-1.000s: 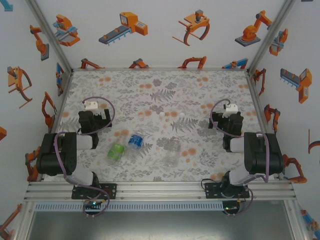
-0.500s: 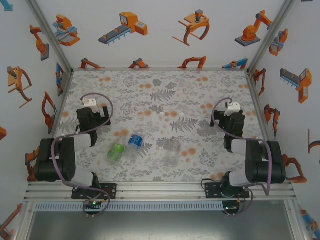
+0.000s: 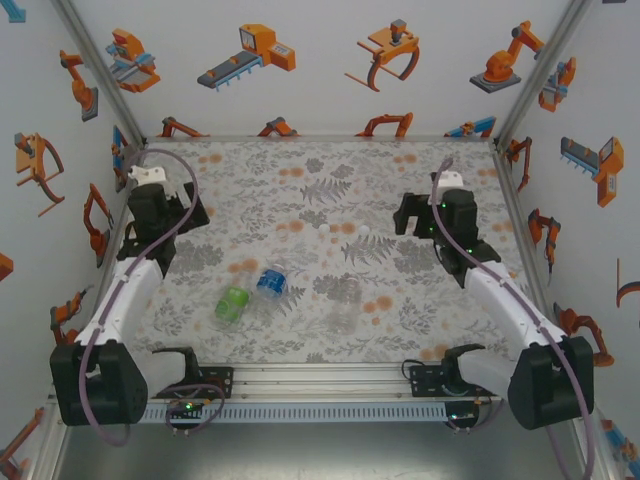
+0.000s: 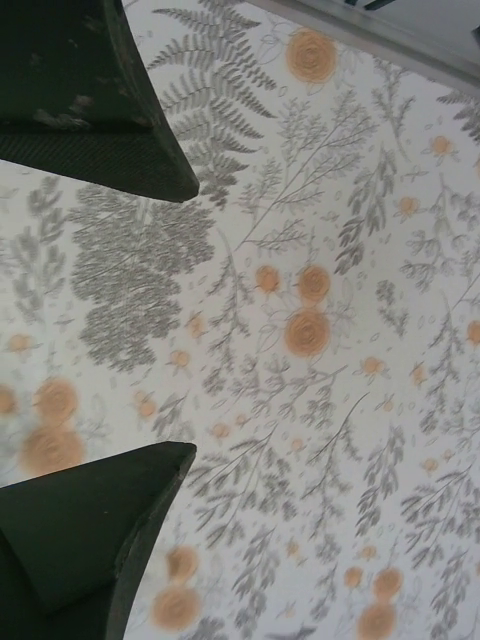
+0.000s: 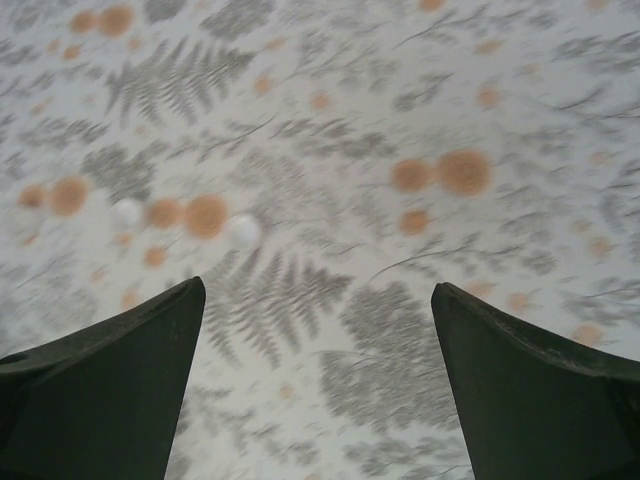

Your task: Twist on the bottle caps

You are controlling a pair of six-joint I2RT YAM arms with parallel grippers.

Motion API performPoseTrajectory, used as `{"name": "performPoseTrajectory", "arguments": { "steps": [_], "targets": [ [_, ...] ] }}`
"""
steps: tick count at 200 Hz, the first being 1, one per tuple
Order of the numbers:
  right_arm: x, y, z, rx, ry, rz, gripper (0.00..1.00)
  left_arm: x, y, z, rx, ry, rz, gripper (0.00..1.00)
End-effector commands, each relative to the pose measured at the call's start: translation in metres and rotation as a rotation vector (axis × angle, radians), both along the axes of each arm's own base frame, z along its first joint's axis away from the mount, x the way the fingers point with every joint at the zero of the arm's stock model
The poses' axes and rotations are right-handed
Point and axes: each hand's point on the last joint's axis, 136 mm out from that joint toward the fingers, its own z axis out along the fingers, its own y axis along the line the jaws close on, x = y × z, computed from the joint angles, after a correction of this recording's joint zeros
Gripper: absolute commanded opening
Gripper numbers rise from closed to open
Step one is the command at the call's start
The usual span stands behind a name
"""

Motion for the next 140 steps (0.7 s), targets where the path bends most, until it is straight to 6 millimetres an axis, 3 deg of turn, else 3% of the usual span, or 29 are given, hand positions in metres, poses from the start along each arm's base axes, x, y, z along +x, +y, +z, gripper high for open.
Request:
{"name": "performPoseTrajectory", "arguments": {
  "steps": [1, 31, 60, 85, 140],
  "targets": [
    [-0.034, 0.014, -0.026, 0.053, 0.254, -0.047, 0.82, -0.024, -0.017, 0.000, -0.091, 0.152, -0.061, 0.97],
    [-0.058, 0.046, -0.038, 0.109, 0.462, -0.036, 0.72, -0.032, -0.044, 0.013, -0.144, 0.190, -0.212, 0.97],
    [-0.076, 0.066, -0.043, 0.054, 0.542, -0.046, 0.72, -0.034, -0.061, 0.012, -0.138, 0.218, -0.336, 0.97],
    [-0.091, 0.078, -0.047, 0.046, 0.606, -0.083, 0.75, -0.031, -0.058, 0.001, -0.124, 0.249, -0.325, 0.97],
    [-0.123, 0.097, -0.080, -0.037, 0.782, -0.189, 0.83, -0.037, -0.048, -0.010, -0.130, 0.274, -0.250, 0.97]
  ]
}}
